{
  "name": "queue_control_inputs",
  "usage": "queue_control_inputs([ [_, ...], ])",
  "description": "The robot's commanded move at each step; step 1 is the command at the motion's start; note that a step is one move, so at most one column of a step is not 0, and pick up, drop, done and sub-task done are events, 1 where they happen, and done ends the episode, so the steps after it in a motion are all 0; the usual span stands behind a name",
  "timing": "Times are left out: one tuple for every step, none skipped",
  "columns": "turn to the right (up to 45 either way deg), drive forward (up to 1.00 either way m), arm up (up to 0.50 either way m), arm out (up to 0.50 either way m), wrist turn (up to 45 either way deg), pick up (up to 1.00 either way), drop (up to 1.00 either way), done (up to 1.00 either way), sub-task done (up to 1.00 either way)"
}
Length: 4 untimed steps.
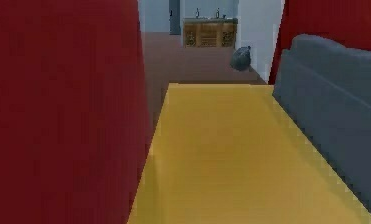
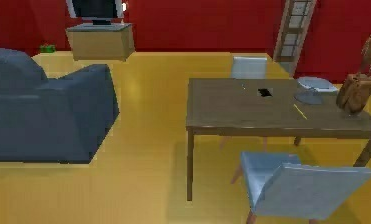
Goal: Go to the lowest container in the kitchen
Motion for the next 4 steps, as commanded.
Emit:
queue_control_inputs([
  [0.0, 1.0, 0.0, 0.0, 0.0, 0.0, 0.0, 0.0, 0.0],
  [3.0, 0.0, 0.0, 0.0, 0.0, 0.0, 0.0, 0.0, 0.0],
  [0.0, 1.0, 0.0, 0.0, 0.0, 0.0, 0.0, 0.0, 0.0],
  [12.0, 0.0, 0.0, 0.0, 0.0, 0.0, 0.0, 0.0, 0.0],
])
